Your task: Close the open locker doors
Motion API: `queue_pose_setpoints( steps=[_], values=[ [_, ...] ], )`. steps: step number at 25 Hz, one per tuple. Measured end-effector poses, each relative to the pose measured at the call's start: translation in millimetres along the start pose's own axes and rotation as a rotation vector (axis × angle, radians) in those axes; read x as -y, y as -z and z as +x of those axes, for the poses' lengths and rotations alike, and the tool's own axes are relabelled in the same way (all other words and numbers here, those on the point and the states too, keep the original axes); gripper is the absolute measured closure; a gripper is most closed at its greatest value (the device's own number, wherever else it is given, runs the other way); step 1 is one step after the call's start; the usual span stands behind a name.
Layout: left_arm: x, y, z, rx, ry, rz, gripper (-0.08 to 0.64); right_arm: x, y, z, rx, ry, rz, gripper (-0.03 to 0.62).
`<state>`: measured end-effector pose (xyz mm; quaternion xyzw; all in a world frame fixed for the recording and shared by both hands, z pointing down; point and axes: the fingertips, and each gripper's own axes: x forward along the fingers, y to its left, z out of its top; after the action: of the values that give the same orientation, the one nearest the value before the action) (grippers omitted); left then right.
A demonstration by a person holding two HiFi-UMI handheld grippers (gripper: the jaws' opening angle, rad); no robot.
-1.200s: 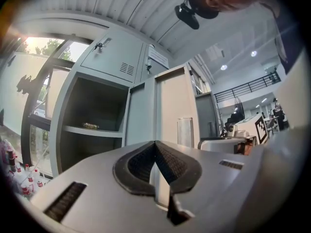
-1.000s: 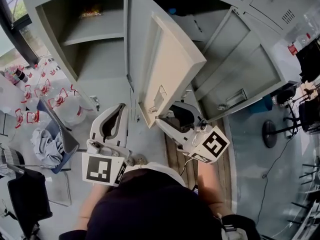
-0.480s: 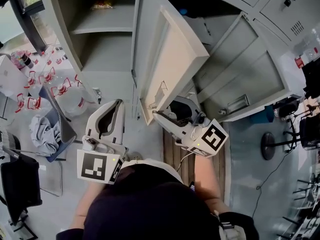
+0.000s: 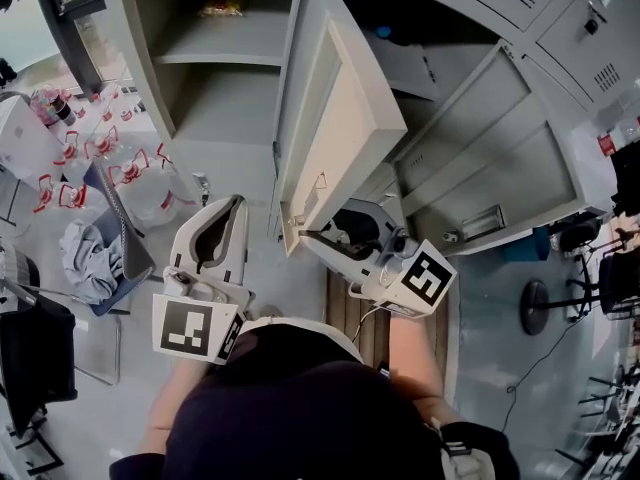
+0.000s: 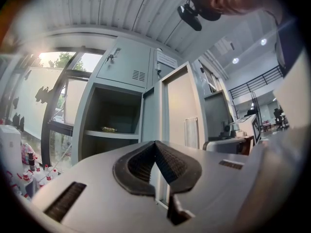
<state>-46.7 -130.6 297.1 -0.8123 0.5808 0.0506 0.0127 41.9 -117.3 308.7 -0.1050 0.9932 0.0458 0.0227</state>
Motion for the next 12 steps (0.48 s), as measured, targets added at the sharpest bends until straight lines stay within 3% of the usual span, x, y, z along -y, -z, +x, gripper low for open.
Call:
queue_pose_setpoints(
  steps=[5,12],
  values=[
    [-13,-2,-2,-0.002,-0.013,0.003,0.558,-9,1,20,0.006,-0.039,0.012,0.448],
    [-31,0,-11,-0.013,-0.042,-0.003,0.558,-15,-1,41,0.024,-0.022,0.001,0.449]
  ],
)
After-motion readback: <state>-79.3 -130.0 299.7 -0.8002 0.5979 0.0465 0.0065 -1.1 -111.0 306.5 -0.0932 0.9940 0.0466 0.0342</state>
